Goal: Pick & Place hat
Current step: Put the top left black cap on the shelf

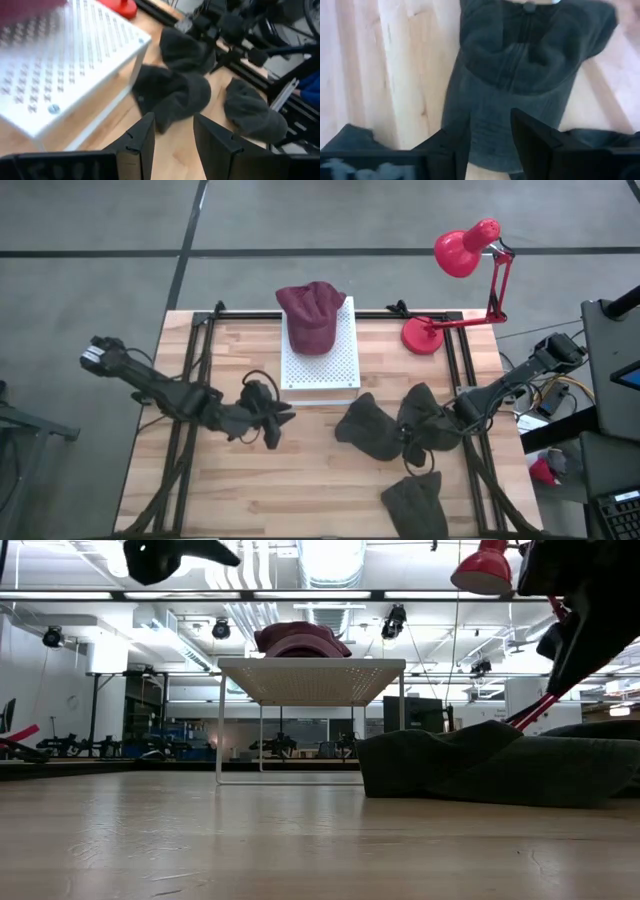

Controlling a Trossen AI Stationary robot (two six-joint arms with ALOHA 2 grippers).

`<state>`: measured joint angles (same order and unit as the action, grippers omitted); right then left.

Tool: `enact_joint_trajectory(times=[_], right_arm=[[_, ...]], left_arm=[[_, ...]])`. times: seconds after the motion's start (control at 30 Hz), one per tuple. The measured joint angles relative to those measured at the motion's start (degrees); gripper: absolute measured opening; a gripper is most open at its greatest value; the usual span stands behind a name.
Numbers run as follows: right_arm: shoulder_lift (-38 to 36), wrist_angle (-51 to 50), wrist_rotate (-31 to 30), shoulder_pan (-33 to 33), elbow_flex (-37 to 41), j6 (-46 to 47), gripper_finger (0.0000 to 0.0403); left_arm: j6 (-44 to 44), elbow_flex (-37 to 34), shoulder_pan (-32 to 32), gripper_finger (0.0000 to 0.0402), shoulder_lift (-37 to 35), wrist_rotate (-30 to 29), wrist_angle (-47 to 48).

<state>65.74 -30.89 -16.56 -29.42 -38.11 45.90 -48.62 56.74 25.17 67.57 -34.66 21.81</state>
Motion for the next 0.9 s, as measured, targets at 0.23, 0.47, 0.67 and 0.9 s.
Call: enact_joint_trajectory(times=[0.23, 0.47, 0.67, 0.9], right_arm=[[-0.08, 2.75, -3.83, 6.85, -1.23, -2.36, 0.0167], [1.72, 7.58, 2.82, 17.69, -4.05, -13.15, 0.0169], [6.67, 7.23, 12.07, 25.66, -7.07, -22.55, 0.0169], [13.05, 4.0, 18.16, 31.14, -10.03, -34.32, 0.0169]], left_arm=[[-1.58, 0.2, 1.04, 0.0129, 0.66, 0.71, 4.53], [2.38, 0.21, 0.91, 0.0129, -1.65, 0.4, 12.45], [7.88, 0.22, 0.61, 0.0129, -8.17, -5.75, 14.22], [9.62, 0.23, -1.6, 0.0129, -13.84, -7.9, 14.27]])
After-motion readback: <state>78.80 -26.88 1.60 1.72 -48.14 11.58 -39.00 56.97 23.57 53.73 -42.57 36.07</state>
